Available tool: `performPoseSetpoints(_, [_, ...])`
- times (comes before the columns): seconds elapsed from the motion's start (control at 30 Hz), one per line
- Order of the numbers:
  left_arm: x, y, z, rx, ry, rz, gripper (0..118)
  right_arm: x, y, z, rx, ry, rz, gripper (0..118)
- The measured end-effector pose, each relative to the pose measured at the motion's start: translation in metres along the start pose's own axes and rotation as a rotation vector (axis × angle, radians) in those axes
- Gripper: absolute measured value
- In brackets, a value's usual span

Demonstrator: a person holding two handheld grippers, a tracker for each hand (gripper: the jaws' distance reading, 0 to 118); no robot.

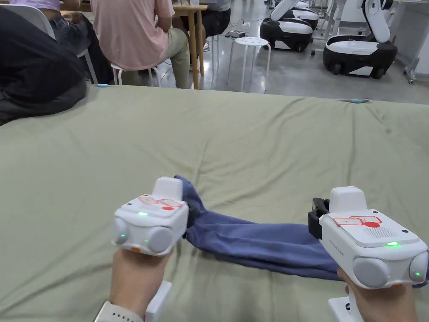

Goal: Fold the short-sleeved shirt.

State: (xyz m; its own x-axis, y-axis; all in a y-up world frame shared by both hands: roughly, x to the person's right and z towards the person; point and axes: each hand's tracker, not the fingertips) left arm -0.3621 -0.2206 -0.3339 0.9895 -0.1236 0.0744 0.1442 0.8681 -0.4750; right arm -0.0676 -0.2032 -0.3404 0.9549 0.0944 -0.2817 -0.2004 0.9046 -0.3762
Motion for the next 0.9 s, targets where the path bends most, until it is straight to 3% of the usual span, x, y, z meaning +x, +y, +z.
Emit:
performPoseSetpoints(0.17, [0.115, 0.011, -0.019, -0.04, -0.012, -0.294, 12, 0.032, -0.005, 0.026, 0.027, -0.015, -0.046, 0])
performPoseSetpoints(0.37, [0.204, -0.012, -0.079, -0.212, -0.016, -0.359, 13, 0.079, -0.022, 0.05, 0.03, -0.051, -0.063, 0])
performPoseSetpoints(0.43, [0.218, -0.025, -0.091, -0.239, -0.004, -0.431, 23, 0.096, -0.028, 0.057, 0.037, -0.065, -0.07, 0])
performPoseSetpoints(0.47, [0.218, -0.027, -0.09, -0.22, -0.005, -0.44, 33, 0.103, -0.03, 0.06, 0.038, -0.073, -0.072, 0])
performPoseSetpoints(0.5, [0.216, -0.024, -0.085, -0.185, 0.007, -0.431, 50, 0.109, -0.031, 0.062, 0.036, -0.074, -0.076, 0])
performPoseSetpoints(0.6, [0.19, -0.007, -0.063, -0.068, -0.079, -0.123, 73, 0.122, -0.036, 0.066, 0.039, -0.066, -0.083, 0])
performPoseSetpoints(0.67, [0.165, -0.001, -0.037, 0.03, -0.134, 0.098, 105, 0.126, -0.038, 0.07, 0.064, -0.058, -0.092, 0])
performPoseSetpoints(0.73, [0.141, 0.003, -0.011, 0.079, -0.2, 0.324, 108, 0.13, -0.039, 0.07, 0.075, -0.044, -0.111, 0])
performPoseSetpoints(0.83, [0.12, 0.0, -0.02, 0.01, -0.188, 0.482, 110, 0.129, -0.038, 0.066, 0.074, -0.013, -0.142, 0])
performPoseSetpoints(0.87, [0.116, 0.0, -0.028, -0.041, -0.201, 0.501, 107, 0.128, -0.039, 0.065, 0.074, -0.005, -0.144, 0])
performPoseSetpoints(0.9, [0.113, -0.003, -0.037, -0.061, -0.227, 0.509, 97, 0.127, -0.038, 0.062, 0.073, 0.001, -0.147, 0])
